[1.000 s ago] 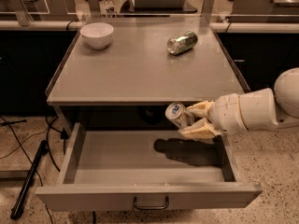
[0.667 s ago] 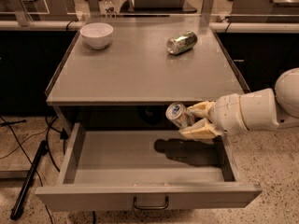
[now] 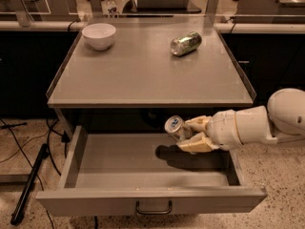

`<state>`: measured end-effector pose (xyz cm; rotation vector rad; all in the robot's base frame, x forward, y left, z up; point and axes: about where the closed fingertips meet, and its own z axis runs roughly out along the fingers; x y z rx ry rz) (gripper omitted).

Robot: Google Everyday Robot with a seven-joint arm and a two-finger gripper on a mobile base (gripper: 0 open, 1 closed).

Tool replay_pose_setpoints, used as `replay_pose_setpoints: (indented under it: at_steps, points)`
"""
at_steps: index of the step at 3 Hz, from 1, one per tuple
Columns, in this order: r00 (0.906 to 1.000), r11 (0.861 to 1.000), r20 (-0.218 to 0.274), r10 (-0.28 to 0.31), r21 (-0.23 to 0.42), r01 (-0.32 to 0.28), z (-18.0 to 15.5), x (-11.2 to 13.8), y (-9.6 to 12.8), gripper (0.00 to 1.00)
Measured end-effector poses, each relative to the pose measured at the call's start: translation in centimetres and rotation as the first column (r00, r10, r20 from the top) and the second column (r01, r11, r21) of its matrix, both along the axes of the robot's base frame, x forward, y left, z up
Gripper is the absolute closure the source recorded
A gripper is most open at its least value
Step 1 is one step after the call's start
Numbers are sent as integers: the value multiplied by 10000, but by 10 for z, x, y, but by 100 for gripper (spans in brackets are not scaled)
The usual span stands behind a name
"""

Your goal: Place redbull can into top drawer

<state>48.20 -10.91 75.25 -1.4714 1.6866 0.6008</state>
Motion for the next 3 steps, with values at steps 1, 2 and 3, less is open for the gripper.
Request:
replay_pose_setpoints:
  at_steps: [1,2,3]
  points:
    - [9998,9975,-72,205,673,-200,-18,-4,12,100]
    - [9997,9961,-45,256,841,-251,-34,7,21,100]
    - [9991,9920,50,425,1190,-428,-50,17,34,100]
